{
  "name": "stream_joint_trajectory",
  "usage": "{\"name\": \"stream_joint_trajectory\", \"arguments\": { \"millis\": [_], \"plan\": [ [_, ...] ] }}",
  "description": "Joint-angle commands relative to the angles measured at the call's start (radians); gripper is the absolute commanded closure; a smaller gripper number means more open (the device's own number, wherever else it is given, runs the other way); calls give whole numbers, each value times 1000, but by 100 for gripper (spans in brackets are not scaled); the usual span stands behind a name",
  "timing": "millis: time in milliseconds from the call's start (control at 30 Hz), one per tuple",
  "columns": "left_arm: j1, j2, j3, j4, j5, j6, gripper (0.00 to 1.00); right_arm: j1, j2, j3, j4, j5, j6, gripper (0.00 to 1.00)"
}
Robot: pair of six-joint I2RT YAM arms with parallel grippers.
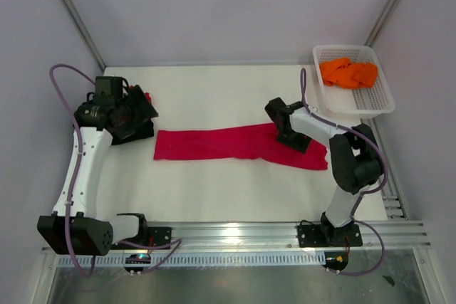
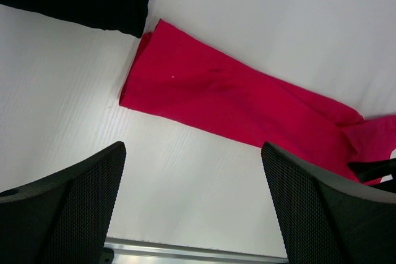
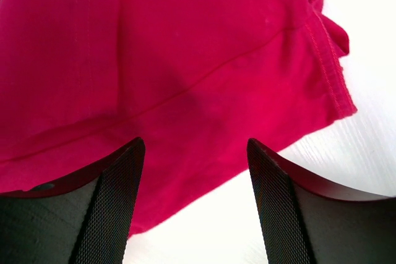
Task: Fold and stack the t-shirts
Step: Rotate the tshirt 90 degrees
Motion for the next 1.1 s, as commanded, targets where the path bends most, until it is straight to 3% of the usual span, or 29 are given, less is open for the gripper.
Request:
{"name": "stream_joint_trajectory", "arguments": {
  "millis": [0,333,633,833,1067],
  "plan": [
    [5,-41,2,-39,-58,40,6,-16,28,73,19,42,3,28],
    [5,-114,37,-82,-101,70,5,-111,50,31,83,-79,54,29],
    [5,-104,48,-94,-103,64,5,-244,116,13,205,-328,-70,28],
    [5,-98,78,-102,-100,57,5,-249,203,152,177,-384,-170,28],
    [5,-114,86,-109,-104,46,5,-247,330,434,87,-447,-293,29]
  ]
}}
